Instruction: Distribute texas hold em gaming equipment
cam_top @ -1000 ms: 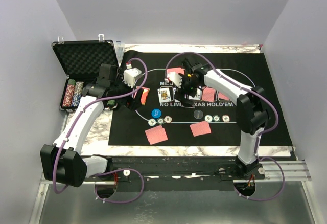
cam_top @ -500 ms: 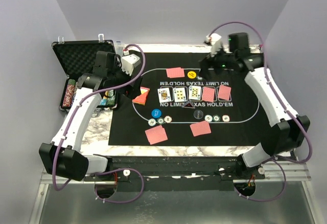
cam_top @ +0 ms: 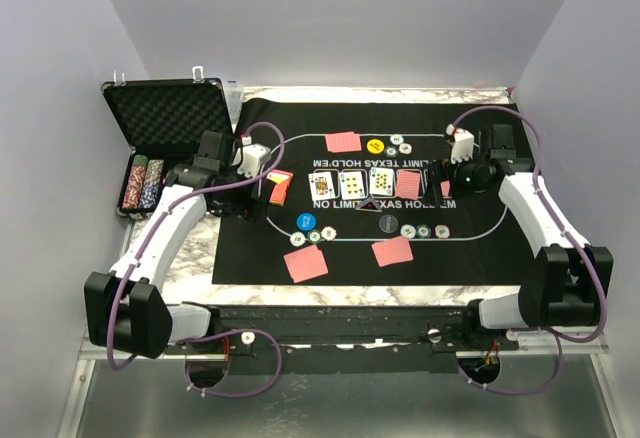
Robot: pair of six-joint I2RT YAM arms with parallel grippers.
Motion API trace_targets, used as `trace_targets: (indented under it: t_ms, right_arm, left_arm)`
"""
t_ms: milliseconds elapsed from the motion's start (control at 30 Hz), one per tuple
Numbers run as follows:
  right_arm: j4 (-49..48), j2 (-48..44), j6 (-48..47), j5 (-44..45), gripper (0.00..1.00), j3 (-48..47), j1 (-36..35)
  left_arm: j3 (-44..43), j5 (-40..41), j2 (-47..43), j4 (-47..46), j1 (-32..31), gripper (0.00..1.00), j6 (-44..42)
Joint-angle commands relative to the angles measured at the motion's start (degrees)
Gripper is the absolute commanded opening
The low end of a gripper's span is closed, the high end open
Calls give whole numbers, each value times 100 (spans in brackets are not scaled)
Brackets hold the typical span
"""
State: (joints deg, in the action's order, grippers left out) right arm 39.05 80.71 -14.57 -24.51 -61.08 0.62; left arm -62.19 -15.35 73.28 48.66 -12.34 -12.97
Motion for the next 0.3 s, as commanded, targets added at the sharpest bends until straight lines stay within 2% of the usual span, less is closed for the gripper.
trace_targets:
  t_ms: [0,267]
  right_arm:
    - [-310,-411,224,-1,100,191,35]
    - [-118,-485,167,-551,100,298,34]
  left_arm:
    - [218,268,-283,-211,40,98,218]
    - [195,189,-292,-287,60,98,425]
